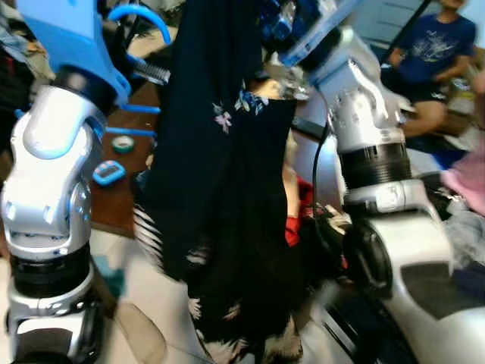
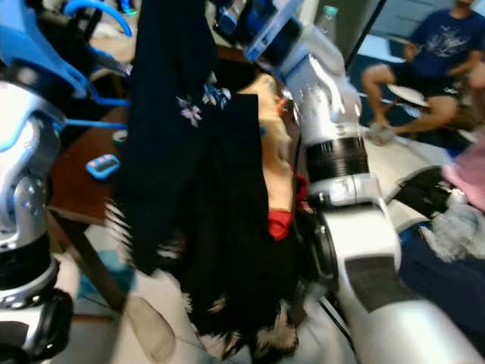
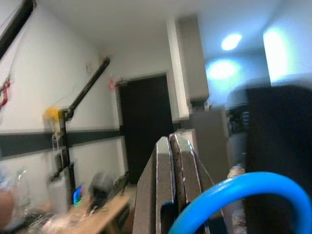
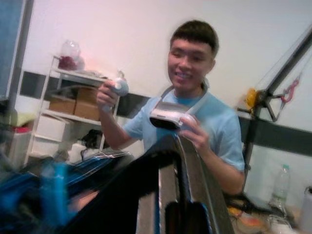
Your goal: Hang hanger
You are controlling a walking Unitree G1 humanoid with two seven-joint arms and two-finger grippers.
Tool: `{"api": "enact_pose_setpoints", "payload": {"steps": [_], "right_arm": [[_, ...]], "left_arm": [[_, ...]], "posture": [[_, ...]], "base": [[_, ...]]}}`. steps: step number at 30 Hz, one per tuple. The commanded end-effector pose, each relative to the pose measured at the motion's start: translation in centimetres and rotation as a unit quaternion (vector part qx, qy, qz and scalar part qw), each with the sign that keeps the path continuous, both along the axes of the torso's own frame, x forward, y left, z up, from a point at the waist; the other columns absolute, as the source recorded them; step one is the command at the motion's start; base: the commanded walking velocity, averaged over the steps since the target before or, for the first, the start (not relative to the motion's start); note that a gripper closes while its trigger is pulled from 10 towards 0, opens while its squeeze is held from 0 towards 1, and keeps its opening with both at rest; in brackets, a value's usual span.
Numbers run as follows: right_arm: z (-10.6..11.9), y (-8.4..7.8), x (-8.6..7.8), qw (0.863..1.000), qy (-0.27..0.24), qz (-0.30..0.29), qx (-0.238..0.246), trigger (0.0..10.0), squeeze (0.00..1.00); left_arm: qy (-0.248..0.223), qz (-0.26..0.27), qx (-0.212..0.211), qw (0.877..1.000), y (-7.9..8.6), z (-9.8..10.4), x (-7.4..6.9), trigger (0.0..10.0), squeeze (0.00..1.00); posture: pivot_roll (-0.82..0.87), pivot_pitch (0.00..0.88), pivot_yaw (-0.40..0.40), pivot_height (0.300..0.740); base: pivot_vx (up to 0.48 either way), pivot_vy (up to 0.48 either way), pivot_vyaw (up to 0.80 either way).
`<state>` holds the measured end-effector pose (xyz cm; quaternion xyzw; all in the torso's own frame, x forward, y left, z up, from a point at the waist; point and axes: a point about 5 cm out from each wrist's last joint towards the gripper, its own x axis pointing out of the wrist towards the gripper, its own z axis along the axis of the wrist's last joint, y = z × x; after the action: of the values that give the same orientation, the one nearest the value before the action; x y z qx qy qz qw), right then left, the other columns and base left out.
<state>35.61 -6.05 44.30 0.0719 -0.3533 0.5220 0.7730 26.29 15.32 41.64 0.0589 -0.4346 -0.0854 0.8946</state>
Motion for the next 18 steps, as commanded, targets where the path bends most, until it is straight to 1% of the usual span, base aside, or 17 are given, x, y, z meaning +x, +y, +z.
{"api": "enact_pose_setpoints", "payload": {"steps": [1, 2, 3, 5, 6, 7, 9, 11, 12, 13, 15, 16, 18], "right_arm": [[1.8, 0.0, -0.1, 0.999, -0.013, -0.026, 0.015, 10.0, 0.00], [2.6, 0.3, -0.1, 0.999, -0.010, -0.046, 0.015, 10.0, 0.00], [2.6, 0.3, -0.1, 0.999, -0.010, -0.046, 0.015, 10.0, 0.00], [4.4, 1.0, -0.3, 0.996, -0.013, -0.091, 0.010, 10.0, 0.00], [4.4, 1.0, -0.3, 0.996, -0.013, -0.091, 0.010, 10.0, 0.00], [4.9, 1.3, -0.4, 0.994, -0.015, -0.107, 0.005, 10.0, 0.00], [6.0, 1.5, -0.8, 0.994, -0.019, -0.110, 0.012, 10.0, 0.00], [6.9, 1.5, -1.0, 0.992, -0.020, -0.120, 0.023, 10.0, 0.00], [7.1, 1.6, -1.0, 0.990, -0.020, -0.135, 0.023, 10.0, 0.00], [7.1, 1.6, -1.0, 0.990, -0.020, -0.135, 0.023, 10.0, 0.00], [7.3, 1.6, -0.9, 0.985, -0.024, -0.169, 0.023, 10.0, 0.00], [7.3, 1.6, -0.9, 0.985, -0.024, -0.169, 0.023, 10.0, 0.00], [7.1, 1.1, -0.3, 0.973, -0.023, -0.228, 0.012, 10.0, 0.00]], "left_arm": [[0.002, -0.004, -0.012, 1.000, 0.3, 0.1, 0.0, 10.0, 0.00], [0.002, -0.005, -0.012, 1.000, 0.2, 0.2, 0.0, 10.0, 0.00], [0.002, -0.005, -0.012, 1.000, 0.2, 0.2, 0.0, 10.0, 0.00], [0.009, -0.011, -0.012, 1.000, -0.3, -0.2, 0.2, 10.0, 0.00], [0.009, -0.011, -0.012, 1.000, -0.3, -0.2, 0.2, 10.0, 0.00], [0.011, -0.015, -0.012, 1.000, -0.5, -0.4, 0.2, 10.0, 0.00], [0.015, -0.026, -0.016, 0.999, -1.0, -0.8, 0.1, 10.0, 0.00], [0.015, -0.031, -0.012, 0.999, -1.5, -1.0, 0.0, 10.0, 0.00], [0.014, -0.032, -0.009, 0.999, -1.7, -1.1, -0.1, 10.0, 0.00], [0.014, -0.032, -0.009, 0.999, -1.7, -1.1, -0.1, 10.0, 0.00], [0.015, -0.033, -0.003, 0.999, -2.1, -1.2, -0.1, 10.0, 0.00], [0.015, -0.033, -0.003, 0.999, -2.1, -1.2, -0.1, 10.0, 0.00], [0.018, -0.040, -0.002, 0.999, -2.6, -1.4, -0.2, 10.0, 0.00]], "posture": [[0.20, 0.000, -0.149, 0.740], [0.20, 0.000, -0.153, 0.740], [0.20, 0.000, -0.153, 0.740], [0.21, 0.000, -0.167, 0.740], [0.21, 0.000, -0.167, 0.740], [0.21, 0.000, -0.167, 0.740], [0.21, 0.000, -0.172, 0.740], [0.22, 0.000, -0.179, 0.740], [0.22, 0.000, -0.179, 0.740], [0.22, 0.000, -0.179, 0.740], [0.22, 0.000, -0.179, 0.740], [0.22, 0.000, -0.179, 0.740], [0.23, 0.000, -0.181, 0.740]], "base": [[0.352, 0.000, 0.00], [0.311, 0.000, 0.00], [0.311, 0.000, 0.00], [0.000, 0.000, 0.00], [0.000, 0.000, 0.00], [0.000, 0.000, 0.00], [0.000, 0.000, 0.00], [0.000, 0.000, 0.00], [0.000, 0.000, 0.00], [0.000, 0.000, 0.00], [0.000, 0.000, 0.00], [0.000, 0.000, 0.00], [0.000, 0.000, 0.00]]}}
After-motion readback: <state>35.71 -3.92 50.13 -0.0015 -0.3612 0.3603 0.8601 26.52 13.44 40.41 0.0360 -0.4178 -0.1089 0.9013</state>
